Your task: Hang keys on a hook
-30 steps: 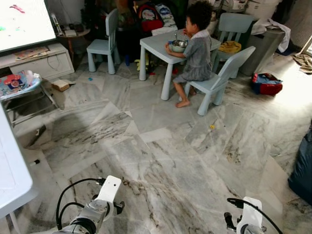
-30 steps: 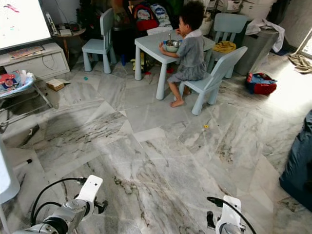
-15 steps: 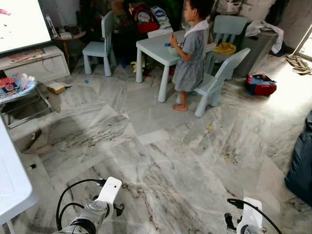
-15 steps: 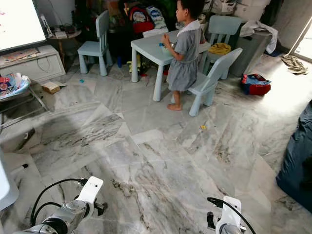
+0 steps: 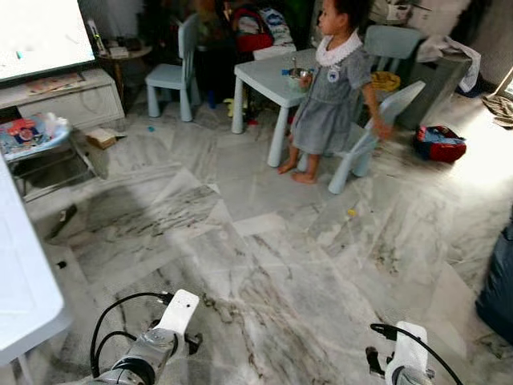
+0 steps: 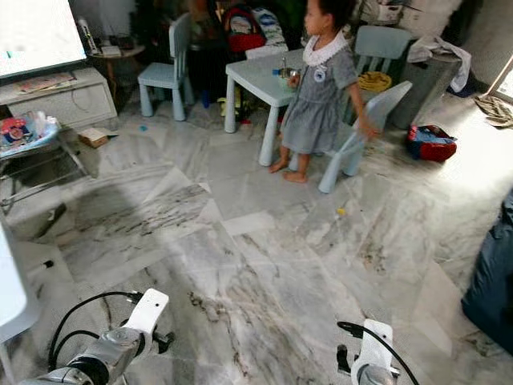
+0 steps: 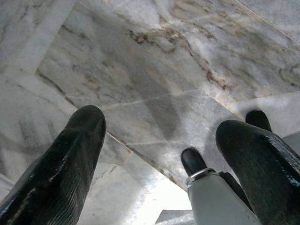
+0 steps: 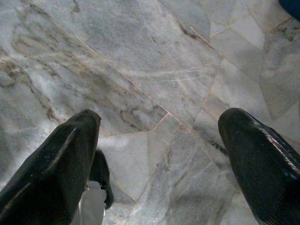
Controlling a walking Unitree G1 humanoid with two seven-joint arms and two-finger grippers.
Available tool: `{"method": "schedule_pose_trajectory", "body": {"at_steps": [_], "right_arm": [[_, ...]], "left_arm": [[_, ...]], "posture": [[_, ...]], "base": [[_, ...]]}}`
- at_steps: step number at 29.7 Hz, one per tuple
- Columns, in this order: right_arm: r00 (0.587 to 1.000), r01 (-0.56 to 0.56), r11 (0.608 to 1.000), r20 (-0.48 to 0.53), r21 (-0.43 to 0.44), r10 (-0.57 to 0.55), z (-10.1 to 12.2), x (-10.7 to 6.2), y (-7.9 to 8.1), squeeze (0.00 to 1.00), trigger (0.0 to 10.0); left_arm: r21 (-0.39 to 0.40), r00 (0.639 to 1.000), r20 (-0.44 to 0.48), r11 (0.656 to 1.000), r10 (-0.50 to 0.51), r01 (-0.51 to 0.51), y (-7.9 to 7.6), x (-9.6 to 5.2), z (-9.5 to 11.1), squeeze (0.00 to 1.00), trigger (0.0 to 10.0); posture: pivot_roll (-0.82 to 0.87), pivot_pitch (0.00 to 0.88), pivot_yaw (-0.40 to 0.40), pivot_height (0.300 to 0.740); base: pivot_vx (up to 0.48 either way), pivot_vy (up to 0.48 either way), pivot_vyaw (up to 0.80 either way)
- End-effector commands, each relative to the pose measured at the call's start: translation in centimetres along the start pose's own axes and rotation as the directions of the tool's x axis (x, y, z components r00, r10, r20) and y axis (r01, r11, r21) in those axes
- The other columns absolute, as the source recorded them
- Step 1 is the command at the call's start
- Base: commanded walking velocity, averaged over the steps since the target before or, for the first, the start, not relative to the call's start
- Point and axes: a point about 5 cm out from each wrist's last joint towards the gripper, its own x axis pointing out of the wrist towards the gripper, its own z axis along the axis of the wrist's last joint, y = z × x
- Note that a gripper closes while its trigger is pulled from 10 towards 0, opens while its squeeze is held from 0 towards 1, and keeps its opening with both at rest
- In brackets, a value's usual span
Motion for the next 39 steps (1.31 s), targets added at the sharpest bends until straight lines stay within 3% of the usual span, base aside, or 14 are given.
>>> {"method": "schedule_pose_trajectory", "body": {"at_steps": [1, 16, 26, 33, 39], "right_arm": [[1.0, 0.007, 1.0, 0.0, -0.006, -0.007, 0.03, -0.01, -0.36, 0.0, 10.0], [1.0, 0.007, 1.0, 0.001, -0.004, -0.007, 0.1, 0.01, -0.3, 0.0, 10.0], [1.0, 0.006, 1.0, 0.002, -0.006, -0.006, 0.17, 0.02, -0.25, 0.0, 10.0], [1.0, -0.011, 0.998, -0.008, -0.056, 0.011, 0.47, 0.07, -0.39, 0.0, 10.0], [1.0, -0.01, 0.998, -0.008, -0.059, 0.009, 0.7, 0.1, -0.59, 0.0, 10.0]], "left_arm": [[0.012, 1.0, 0.006, 1.0, -0.018, 0.018, -0.36, 0.05, 0.28, 0.0, 10.0], [0.017, 1.0, 0.009, 1.0, -0.019, 0.019, -0.31, 0.05, 0.38, 0.0, 10.0], [0.001, 1.0, 0.01, 1.0, -0.012, 0.012, -0.25, 0.04, 0.41, 0.0, 10.0], [-0.126, 1.0, 0.013, 0.992, 0.0, 0.002, -0.58, 0.11, 0.35, 0.0, 10.0], [-0.087, 1.0, 0.013, 0.996, -0.006, 0.007, -0.75, 0.14, 0.68, 0.0, 10.0]], "posture": [[0.03, 0.0, -0.066, 0.74], [0.03, 0.0, -0.064, 0.74], [0.03, 0.0, -0.068, 0.74], [0.03, 0.0, -0.125, 0.74], [0.03, 0.0, -0.112, 0.74]], "base": [[0.0, -0.36, 0.0], [0.0, -0.383, 0.0], [0.0, 0.0, 0.0], [0.0, 0.0, 0.0], [0.0, 0.0, 0.0]]}}
